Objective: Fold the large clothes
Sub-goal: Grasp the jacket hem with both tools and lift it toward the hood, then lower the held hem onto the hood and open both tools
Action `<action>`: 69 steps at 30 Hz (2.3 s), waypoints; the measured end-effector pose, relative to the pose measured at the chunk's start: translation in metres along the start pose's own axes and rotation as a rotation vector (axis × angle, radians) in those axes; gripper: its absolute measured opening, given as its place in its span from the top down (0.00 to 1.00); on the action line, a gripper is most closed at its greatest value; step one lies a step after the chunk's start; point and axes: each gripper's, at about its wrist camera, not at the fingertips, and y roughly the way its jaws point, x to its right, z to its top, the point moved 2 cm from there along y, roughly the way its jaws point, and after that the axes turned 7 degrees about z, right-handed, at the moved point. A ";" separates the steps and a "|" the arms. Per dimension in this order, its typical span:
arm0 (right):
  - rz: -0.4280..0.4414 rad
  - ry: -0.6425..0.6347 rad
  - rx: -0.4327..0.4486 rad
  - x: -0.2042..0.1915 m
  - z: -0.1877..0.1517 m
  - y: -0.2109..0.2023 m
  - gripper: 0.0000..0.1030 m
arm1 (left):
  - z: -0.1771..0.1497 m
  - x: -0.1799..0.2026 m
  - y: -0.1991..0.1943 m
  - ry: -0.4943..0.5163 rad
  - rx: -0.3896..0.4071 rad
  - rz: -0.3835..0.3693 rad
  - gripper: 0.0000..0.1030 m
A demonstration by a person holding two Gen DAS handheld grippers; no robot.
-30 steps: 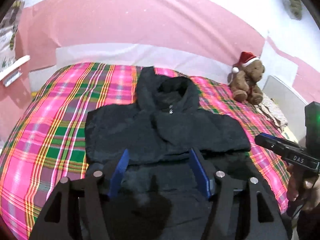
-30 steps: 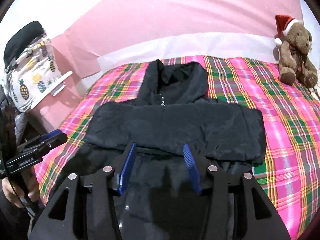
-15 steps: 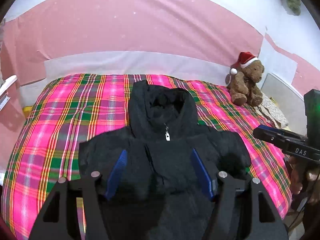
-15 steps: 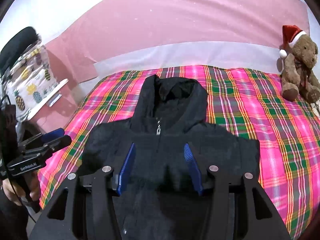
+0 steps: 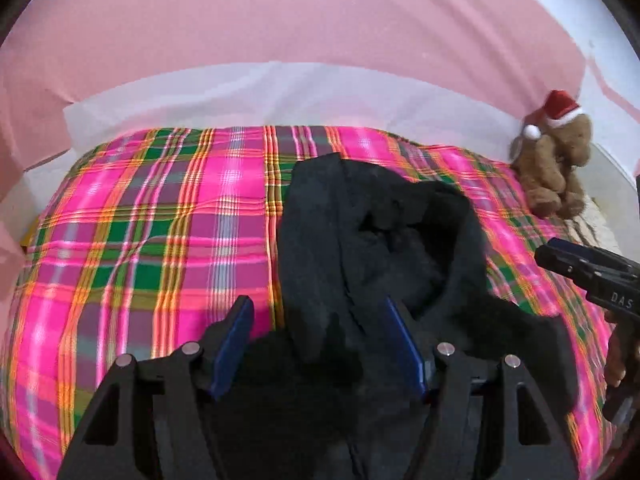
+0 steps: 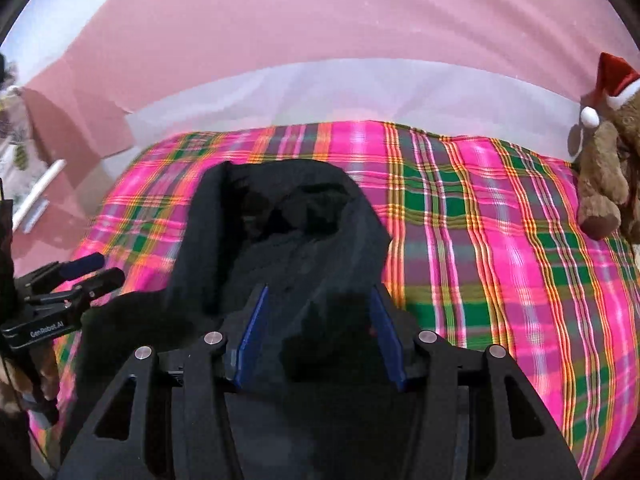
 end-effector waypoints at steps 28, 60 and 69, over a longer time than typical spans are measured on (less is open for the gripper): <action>0.107 0.026 0.201 0.000 -0.023 -0.069 0.94 | -0.016 -0.015 -0.056 -0.136 0.174 -0.172 0.90; 0.205 0.082 0.055 -0.024 -0.188 -0.136 0.81 | -0.178 -0.039 -0.173 -0.130 0.111 -0.147 0.79; 0.206 0.071 -0.138 -0.051 -0.196 -0.029 0.80 | -0.197 0.010 -0.077 -0.069 -0.085 -0.175 0.68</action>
